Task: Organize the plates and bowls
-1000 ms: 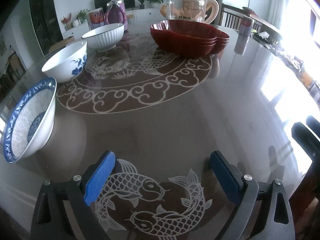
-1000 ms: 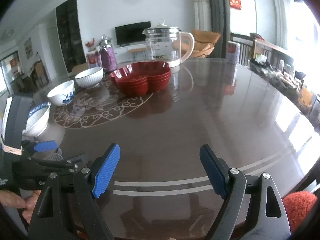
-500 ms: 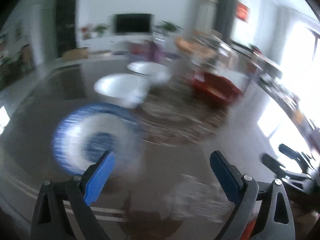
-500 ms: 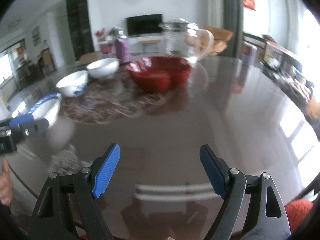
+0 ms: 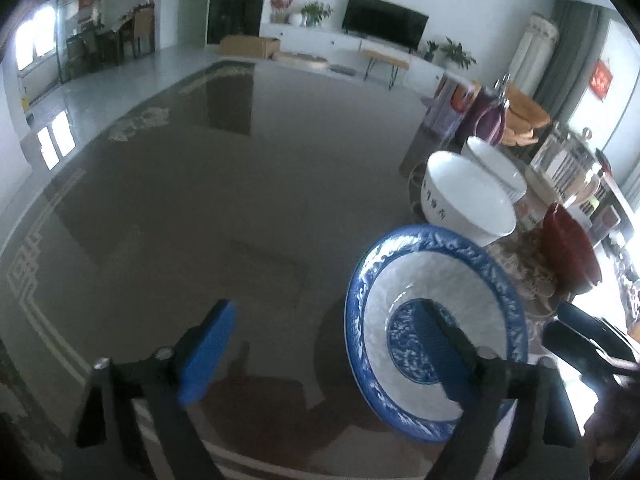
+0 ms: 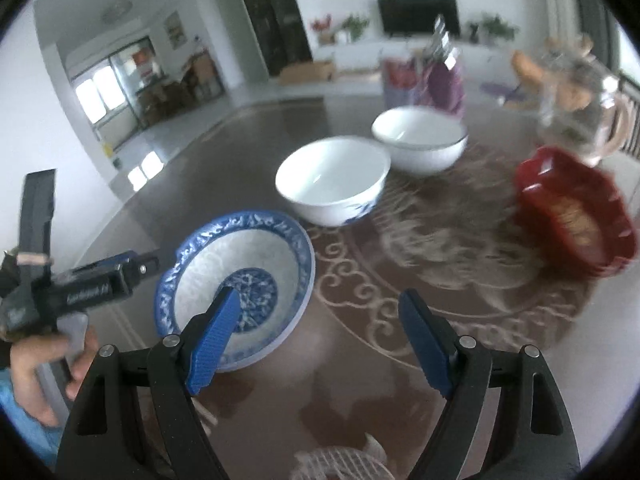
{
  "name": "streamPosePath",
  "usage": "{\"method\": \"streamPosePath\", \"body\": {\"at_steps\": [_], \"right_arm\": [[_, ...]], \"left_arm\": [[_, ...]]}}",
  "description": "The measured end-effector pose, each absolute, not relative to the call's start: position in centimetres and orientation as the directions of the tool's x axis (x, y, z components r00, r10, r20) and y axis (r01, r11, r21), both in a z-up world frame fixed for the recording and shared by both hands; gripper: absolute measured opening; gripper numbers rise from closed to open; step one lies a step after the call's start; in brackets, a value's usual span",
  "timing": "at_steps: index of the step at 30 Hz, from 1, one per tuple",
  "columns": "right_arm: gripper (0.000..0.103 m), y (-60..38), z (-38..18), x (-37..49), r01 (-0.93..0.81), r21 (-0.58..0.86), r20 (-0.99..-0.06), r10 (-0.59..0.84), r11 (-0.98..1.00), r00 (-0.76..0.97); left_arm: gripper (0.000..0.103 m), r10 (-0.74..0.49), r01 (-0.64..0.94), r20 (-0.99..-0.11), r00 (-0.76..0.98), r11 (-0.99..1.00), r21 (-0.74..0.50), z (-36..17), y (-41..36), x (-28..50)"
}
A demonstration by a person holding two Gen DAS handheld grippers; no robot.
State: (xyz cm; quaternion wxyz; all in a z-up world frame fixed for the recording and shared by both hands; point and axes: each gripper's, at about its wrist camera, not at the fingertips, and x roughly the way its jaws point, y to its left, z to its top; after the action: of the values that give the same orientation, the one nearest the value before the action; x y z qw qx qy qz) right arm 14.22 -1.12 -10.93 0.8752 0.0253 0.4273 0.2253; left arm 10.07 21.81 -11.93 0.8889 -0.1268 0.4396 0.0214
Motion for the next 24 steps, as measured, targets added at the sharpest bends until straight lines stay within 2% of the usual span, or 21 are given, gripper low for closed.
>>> {"method": "streamPosePath", "body": {"at_steps": [3, 4, 5, 6, 7, 9, 11, 13, 19, 24], "right_arm": [[0.080, -0.4, -12.7, 16.0, -0.344, 0.285, -0.772, 0.427, 0.895, 0.471], [0.070, -0.2, -13.1, 16.4, -0.341, 0.291, -0.779, 0.429, 0.894, 0.458], [0.061, 0.2, -13.5, 16.8, -0.342, 0.303, -0.788, 0.436, 0.889, 0.435], [0.039, 0.4, -13.8, 17.1, -0.341, 0.310, -0.794, 0.439, 0.888, 0.421], [0.029, 0.7, -14.2, 17.4, -0.337, 0.319, -0.802, 0.441, 0.886, 0.402], [0.029, 1.1, -14.7, 18.0, -0.323, 0.331, -0.809, 0.443, 0.886, 0.387], [0.023, 1.4, -15.2, 18.2, -0.321, 0.352, -0.809, 0.458, 0.879, 0.369], [0.013, 1.7, -15.5, 18.4, -0.324, 0.383, -0.802, 0.486, 0.865, 0.348], [0.011, 1.3, -15.7, 18.3, -0.318, 0.414, -0.789, 0.510, 0.853, 0.343], [0.012, -0.8, -14.3, 16.9, -0.303, 0.421, -0.769, 0.513, 0.855, 0.380]], "left_arm": [[0.059, -0.128, -0.129, -0.806, 0.578, 0.961, -0.246, -13.1, 21.5, 11.1], [0.051, -0.143, -0.127, -0.810, 0.569, 0.958, -0.258, -13.4, 21.5, 11.4], [0.048, -0.154, -0.122, -0.811, 0.564, 0.956, -0.266, -13.5, 21.5, 11.5], [0.045, -0.160, -0.118, -0.813, 0.560, 0.956, -0.270, -13.7, 21.4, 11.6], [0.041, -0.163, -0.116, -0.815, 0.557, 0.956, -0.271, -13.7, 21.2, 11.8], [0.035, -0.176, -0.102, -0.816, 0.551, 0.956, -0.275, -13.9, 20.8, 11.9], [0.031, -0.182, -0.090, -0.817, 0.547, 0.958, -0.273, -14.1, 20.5, 11.9], [0.021, -0.185, -0.080, -0.817, 0.547, 0.959, -0.271, -14.3, 20.2, 12.0], [0.016, -0.236, -0.087, -0.801, 0.551, 0.938, -0.336, -15.0, 20.1, 11.4], [0.016, -0.249, -0.030, -0.792, 0.557, 0.947, -0.320, -14.0, 17.3, 9.8]]}}
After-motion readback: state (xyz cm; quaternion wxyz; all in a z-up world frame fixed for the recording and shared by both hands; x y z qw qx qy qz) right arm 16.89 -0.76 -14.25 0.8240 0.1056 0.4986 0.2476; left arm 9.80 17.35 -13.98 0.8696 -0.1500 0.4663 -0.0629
